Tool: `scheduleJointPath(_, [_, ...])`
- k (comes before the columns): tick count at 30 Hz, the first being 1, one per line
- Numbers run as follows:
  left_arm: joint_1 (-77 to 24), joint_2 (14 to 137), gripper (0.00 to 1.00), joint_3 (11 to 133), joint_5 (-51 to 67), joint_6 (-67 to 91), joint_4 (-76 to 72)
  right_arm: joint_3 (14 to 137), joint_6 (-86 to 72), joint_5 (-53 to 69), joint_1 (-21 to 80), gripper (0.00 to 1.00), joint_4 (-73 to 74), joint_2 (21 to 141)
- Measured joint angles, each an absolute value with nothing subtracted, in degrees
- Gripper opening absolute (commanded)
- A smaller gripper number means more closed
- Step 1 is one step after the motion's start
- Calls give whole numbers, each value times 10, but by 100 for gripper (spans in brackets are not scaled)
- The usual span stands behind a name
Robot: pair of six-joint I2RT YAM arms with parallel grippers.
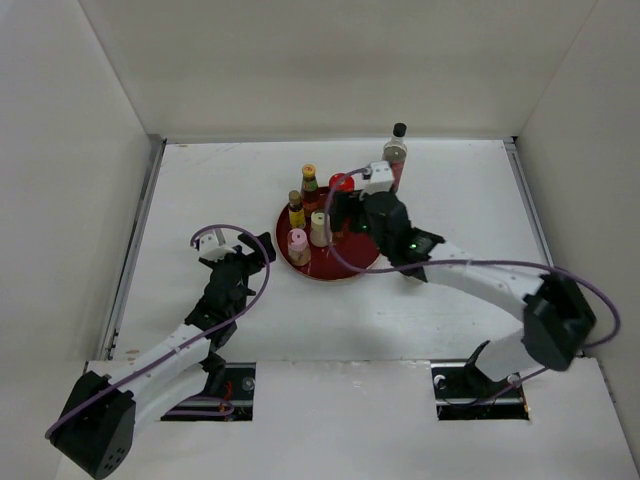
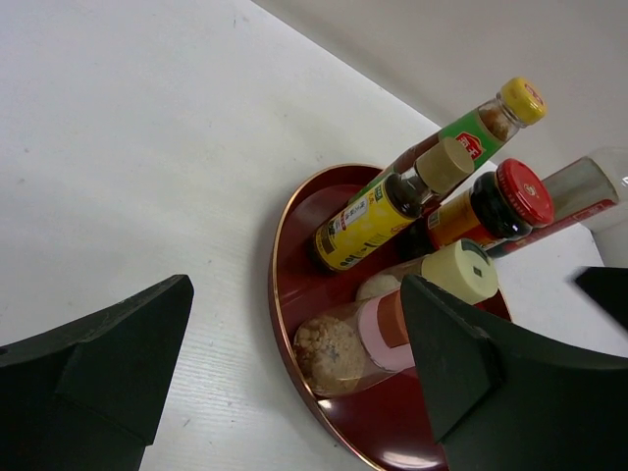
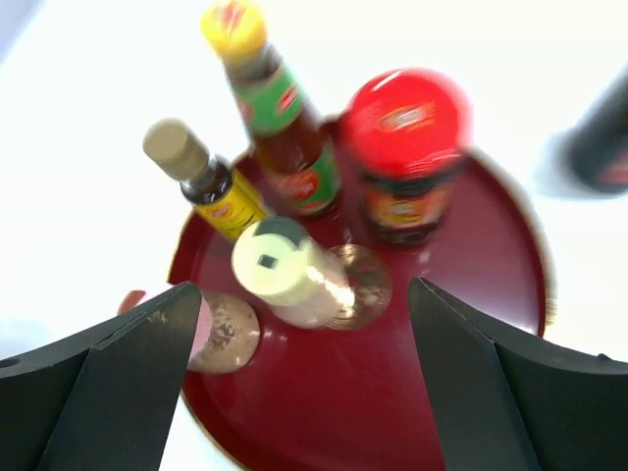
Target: Organize the condiment bottles
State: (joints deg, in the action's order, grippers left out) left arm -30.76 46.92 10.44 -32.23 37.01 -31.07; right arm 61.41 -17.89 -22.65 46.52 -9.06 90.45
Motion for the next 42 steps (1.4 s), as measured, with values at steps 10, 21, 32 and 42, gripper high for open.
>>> scheduleJointPath(10, [-308,465,87,104,-318,376,-310,470,-218,-402,403,100,37,616])
scheduleJointPath(21, [-304,473,87,104,-310,379,-307,408,-281,-425,389,100,199,627])
scheduleJointPath(32, [-304,476,87,104,-308,380,-306,393,-279,-391,357,72,152,664])
scheduleJointPath(42, [-304,477,87,104,-308,380,-307,423,-240,-419,369,63,149,652])
